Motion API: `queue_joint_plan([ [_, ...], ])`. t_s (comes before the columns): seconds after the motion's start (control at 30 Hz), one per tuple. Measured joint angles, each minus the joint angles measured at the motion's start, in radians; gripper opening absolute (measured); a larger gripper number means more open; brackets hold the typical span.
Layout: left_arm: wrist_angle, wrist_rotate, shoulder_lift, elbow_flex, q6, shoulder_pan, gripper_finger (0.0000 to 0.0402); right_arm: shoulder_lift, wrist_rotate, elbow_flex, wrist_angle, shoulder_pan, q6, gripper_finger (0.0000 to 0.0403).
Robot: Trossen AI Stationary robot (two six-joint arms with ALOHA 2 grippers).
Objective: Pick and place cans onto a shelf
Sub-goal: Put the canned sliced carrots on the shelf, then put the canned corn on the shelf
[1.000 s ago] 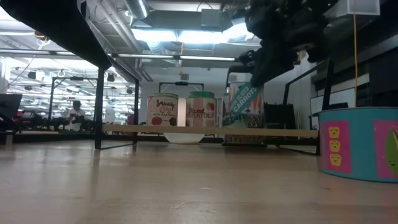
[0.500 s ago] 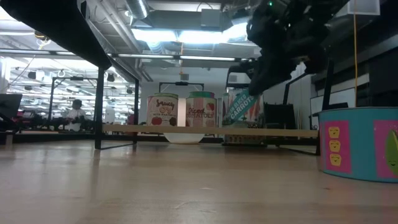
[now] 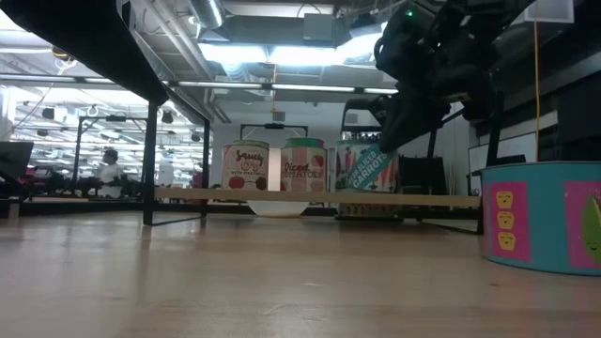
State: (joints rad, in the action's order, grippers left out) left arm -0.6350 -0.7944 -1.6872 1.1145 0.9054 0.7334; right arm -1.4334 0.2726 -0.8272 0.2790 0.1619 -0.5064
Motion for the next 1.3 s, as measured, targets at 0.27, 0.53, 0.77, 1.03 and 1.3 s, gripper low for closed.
queue_joint_plan([
  [0.27, 0.000, 0.000, 0.000, 0.000, 0.000, 0.000, 0.0066, 0.000, 0.000, 0.000, 0.000, 0.000, 0.000, 0.0024],
  [0.53, 0.000, 0.000, 0.000, 0.000, 0.000, 0.000, 0.0066, 0.000, 0.000, 0.000, 0.000, 0.000, 0.000, 0.0048],
  [0.77, 0.000, 0.000, 0.000, 0.000, 0.000, 0.000, 0.0066, 0.000, 0.000, 0.000, 0.000, 0.000, 0.000, 0.0050],
  [1.03, 0.002, 0.000, 0.000, 0.000, 0.000, 0.000, 0.0066, 0.010, 0.001, -0.077, 0.083, -0.041, 0.008, 0.0051],
  [1.3, 0.007, 0.000, 0.000, 0.000, 0.000, 0.000, 0.0066, 0.010, 0.007, -0.253, 0.237, -0.176, 0.232, 0.0051],
])
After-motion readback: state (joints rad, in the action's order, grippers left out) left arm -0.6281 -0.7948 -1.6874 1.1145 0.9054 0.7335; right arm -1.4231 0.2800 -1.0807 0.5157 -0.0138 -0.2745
